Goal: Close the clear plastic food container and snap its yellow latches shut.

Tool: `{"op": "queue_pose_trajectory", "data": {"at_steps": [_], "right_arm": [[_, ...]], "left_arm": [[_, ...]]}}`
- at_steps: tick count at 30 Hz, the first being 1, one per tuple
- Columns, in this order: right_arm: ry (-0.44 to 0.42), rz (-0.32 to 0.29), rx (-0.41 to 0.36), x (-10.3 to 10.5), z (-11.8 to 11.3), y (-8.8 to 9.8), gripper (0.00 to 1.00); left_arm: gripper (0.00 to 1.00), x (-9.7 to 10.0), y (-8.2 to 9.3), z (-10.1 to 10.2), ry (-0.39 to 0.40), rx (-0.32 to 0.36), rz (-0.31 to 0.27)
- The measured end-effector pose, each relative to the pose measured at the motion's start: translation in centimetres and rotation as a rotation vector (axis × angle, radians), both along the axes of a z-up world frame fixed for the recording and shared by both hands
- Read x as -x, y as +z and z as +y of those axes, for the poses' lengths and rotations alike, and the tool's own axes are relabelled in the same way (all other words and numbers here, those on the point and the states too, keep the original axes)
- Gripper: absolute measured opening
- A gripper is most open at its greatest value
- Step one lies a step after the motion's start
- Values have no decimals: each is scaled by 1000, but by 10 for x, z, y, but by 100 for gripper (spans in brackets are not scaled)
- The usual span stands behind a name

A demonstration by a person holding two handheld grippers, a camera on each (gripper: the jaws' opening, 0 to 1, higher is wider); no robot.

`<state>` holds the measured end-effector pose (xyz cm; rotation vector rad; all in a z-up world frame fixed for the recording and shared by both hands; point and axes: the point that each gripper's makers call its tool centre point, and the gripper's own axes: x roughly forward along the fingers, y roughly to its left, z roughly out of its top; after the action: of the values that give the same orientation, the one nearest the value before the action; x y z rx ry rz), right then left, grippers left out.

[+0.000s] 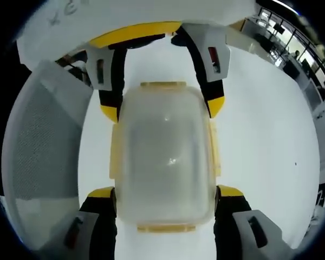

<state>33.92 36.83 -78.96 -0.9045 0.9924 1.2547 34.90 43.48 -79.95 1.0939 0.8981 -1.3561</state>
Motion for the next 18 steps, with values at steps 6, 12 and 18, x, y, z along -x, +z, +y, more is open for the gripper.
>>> {"op": "queue_pose_trajectory", "data": {"at_steps": [6,12,18], "right_arm": [[-15,-7,-11,-1,20,-1,74],[2,-9,62,-4,23,-4,74],[3,-18,63,-4,23,-3,75]], "left_arm": [[81,-2,-1,18,-8,-1,-1],[81,-2,3,21,24,32,-2],[81,-1,3,21,32,40,-3]]}}
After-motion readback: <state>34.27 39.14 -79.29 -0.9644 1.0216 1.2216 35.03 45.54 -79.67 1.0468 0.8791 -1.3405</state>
